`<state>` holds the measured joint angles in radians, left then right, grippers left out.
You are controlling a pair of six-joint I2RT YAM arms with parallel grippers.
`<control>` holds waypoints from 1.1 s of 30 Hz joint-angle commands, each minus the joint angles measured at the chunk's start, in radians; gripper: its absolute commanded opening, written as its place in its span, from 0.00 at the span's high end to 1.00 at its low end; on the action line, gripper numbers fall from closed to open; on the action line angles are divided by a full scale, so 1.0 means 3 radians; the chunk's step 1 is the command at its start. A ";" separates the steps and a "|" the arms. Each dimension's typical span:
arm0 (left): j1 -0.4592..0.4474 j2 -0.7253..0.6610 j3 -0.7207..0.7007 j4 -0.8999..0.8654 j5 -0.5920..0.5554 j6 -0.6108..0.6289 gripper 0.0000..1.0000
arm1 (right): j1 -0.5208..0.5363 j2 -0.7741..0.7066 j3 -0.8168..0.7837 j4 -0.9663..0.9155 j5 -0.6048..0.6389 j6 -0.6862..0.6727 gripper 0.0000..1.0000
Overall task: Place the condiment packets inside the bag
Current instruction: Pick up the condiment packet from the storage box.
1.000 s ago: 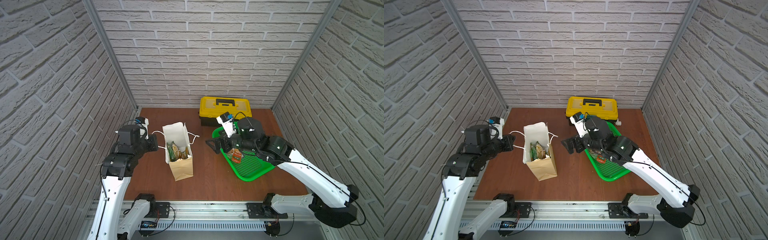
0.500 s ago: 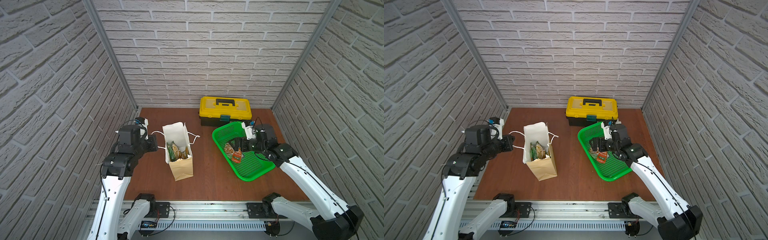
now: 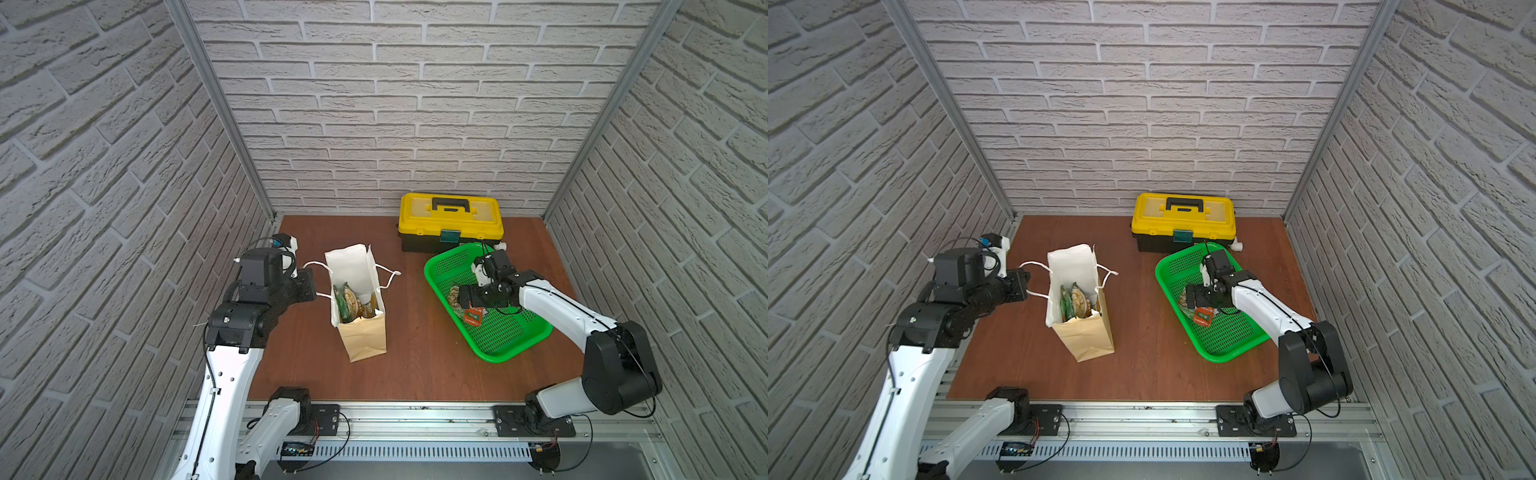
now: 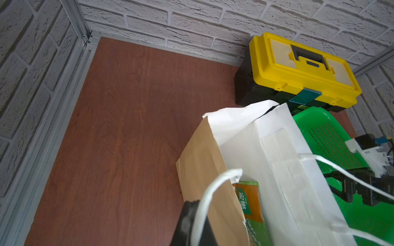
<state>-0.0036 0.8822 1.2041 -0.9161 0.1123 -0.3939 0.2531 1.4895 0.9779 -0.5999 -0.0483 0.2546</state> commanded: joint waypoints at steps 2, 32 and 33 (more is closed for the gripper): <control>0.0022 0.0025 0.0039 0.0073 -0.0013 0.0037 0.93 | 0.0148 0.0217 0.0176 -0.0051 0.0256 -0.0134 0.00; 0.0035 0.0230 0.0180 -0.0006 -0.0253 0.0111 0.93 | 0.0247 0.0395 0.0361 -0.0349 0.0467 -0.0037 0.00; 0.0047 0.0230 0.0192 -0.0024 -0.0274 0.0118 0.93 | 0.0291 0.0385 0.0310 -0.0393 0.0513 -0.0045 0.00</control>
<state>-0.0025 0.9520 1.2274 -0.9211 0.0639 -0.3790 0.3042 1.6299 1.1118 -0.7048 0.2028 0.2321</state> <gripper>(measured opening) 0.069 0.997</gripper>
